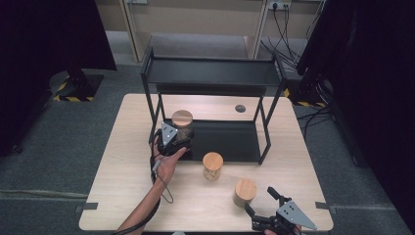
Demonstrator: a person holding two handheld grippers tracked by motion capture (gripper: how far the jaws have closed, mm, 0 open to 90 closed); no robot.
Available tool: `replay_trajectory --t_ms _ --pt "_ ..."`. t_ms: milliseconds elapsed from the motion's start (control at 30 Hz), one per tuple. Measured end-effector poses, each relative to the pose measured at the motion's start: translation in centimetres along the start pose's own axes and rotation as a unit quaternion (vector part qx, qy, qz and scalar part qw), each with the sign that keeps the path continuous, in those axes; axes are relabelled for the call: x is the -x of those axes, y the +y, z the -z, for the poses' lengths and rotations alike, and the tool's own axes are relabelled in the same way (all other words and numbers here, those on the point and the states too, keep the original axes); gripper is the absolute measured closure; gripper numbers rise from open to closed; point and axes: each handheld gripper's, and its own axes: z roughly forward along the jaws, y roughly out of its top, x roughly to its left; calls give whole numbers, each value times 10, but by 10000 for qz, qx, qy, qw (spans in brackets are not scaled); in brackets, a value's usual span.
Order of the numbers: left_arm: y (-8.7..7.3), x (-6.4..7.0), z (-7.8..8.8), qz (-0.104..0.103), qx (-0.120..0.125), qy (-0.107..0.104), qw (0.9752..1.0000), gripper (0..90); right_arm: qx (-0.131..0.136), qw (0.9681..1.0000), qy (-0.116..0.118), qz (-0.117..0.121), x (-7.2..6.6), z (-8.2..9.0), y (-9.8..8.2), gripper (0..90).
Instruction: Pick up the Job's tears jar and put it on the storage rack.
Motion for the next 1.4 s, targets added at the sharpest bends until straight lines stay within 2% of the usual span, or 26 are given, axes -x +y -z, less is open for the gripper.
replay_trajectory --t_ms 200,267,567,833,900,1067,1200,1267,1400 --pt "-5 -2 -6 53 -34 53 10000 255 0 10000 8 -12 0 0 0 7" --pt "-6 1 -8 -33 -58 114 9999 255 0 10000 5 -16 0 0 0 7" --pt "-11 3 -12 -31 -86 142 9999 254 -1 10000 6 -14 0 0 0 7" --pt "-14 4 -13 35 -88 185 9998 254 0 10000 20 -10 0 0 0 7" --pt "-14 6 -12 104 -100 237 9996 253 0 10000 22 -10 0 0 0 7" --pt "-14 9 -10 128 -108 315 9994 247 15 10000 23 -15 0 0 0 7" --pt "-11 16 -4 112 -66 378 9992 113 20 10000 36 -10 -1 0 0 7" --pt "-8 20 -1 118 -129 377 9991 81 22 10000 42 -10 -1 0 0 8" --pt "-5 29 7 139 -204 521 9983 5 46 10000 32 -5 0 1 0 7"
